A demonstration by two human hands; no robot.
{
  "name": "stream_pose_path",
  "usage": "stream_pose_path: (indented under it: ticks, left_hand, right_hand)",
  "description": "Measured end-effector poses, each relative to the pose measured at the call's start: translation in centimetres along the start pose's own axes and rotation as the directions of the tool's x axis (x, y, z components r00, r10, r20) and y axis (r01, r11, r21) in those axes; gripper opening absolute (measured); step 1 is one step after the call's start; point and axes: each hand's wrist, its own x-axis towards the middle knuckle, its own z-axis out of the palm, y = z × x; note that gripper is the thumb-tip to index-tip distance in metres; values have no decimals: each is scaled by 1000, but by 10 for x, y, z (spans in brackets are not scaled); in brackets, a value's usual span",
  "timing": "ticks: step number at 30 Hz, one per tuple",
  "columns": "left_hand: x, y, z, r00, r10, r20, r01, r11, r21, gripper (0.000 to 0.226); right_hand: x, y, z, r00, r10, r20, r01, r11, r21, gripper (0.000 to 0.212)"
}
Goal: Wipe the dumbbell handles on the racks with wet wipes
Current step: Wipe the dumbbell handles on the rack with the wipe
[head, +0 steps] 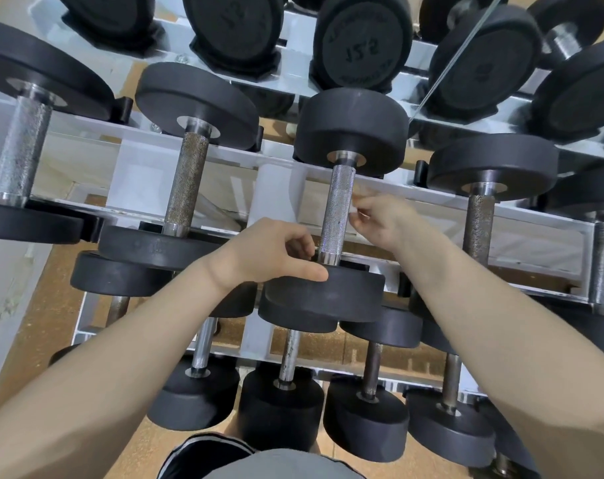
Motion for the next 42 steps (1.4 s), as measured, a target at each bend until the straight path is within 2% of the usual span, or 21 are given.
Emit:
stream_pose_path:
  ticks: [2, 4, 6, 8, 10, 12, 14, 16, 19, 21, 24, 26, 28, 32, 34, 36, 40, 42]
  left_hand:
    - [0, -1, 2, 1000, 1, -14, -2, 1000, -8, 32]
    - [-1, -2, 3, 999, 5, -32, -6, 1000, -19, 39]
    - [0, -2, 3, 1000, 2, -23, -3, 1000, -11, 33]
    - [1, -1, 1, 1000, -2, -6, 2, 1000, 3, 24]
    - [2, 0, -1, 1000, 1, 1, -1, 1000, 22, 21]
    - [3, 1, -1, 1000, 2, 11, -2, 1000, 27, 20]
    - [3, 3, -2, 1000, 3, 21, -4, 1000, 29, 21]
    - [3, 3, -2, 1000, 3, 19, -3, 1000, 24, 23]
    - [3, 1, -1, 1000, 2, 8, -2, 1000, 6, 28]
    - [2, -1, -1, 1000, -4, 5, 4, 1000, -4, 26]
    - [2, -1, -1, 1000, -22, 10, 22, 1000, -16, 27]
    - [2, 0, -3, 1000, -22, 21, 22, 1000, -6, 25]
    - [2, 2, -4, 999, -10, 46, 9, 1000, 19, 23]
    - [0, 8, -12, 988, -25, 150, 11, 995, 95, 31]
    - [-2, 11, -19, 979, -30, 201, 7, 993, 115, 41]
    - [-4, 14, -23, 968, -38, 249, 7, 992, 127, 34]
    - [-2, 13, -25, 968, -58, 242, 24, 990, 140, 28]
    - [-3, 11, -23, 971, -73, 227, 42, 990, 137, 29]
  right_hand:
    - [-10, 14, -2, 995, 32, 100, -15, 987, -162, 31]
    - [-24, 27, -11, 974, 83, 210, 10, 912, -409, 31]
    - [-29, 27, -16, 962, 138, 235, 1, 861, -509, 28]
    - [-19, 14, -13, 986, 82, 142, -13, 902, -431, 29]
    - [-4, -1, -7, 1000, 16, 25, -10, 977, -212, 28]
    - [5, -5, -2, 1000, 8, -17, -8, 1000, -13, 28]
    - [0, 4, -2, 997, 34, 73, -29, 997, -70, 32]
    - [-11, 18, -9, 982, 88, 167, -44, 967, -252, 38]
    - [-22, 31, -24, 969, 127, 211, -24, 901, -433, 35]
    - [-21, 28, -24, 982, 98, 161, -33, 930, -367, 27]
    - [-6, 14, -12, 997, 25, 69, -23, 999, -25, 22]
    - [6, 9, -2, 995, -2, 102, -13, 989, 149, 27]
    - [7, 12, 2, 984, -2, 176, -19, 993, 119, 34]
    - [-4, 27, -14, 942, 128, 310, -53, 969, -239, 32]
    - [-2, 24, -14, 934, 154, 323, -58, 956, -286, 32]
    - [3, 16, -4, 948, 82, 306, -27, 983, -182, 34]
    - [14, 7, 13, 945, -33, 325, -41, 975, 217, 38]
    - [18, 13, 6, 934, -19, 356, -64, 974, 219, 42]
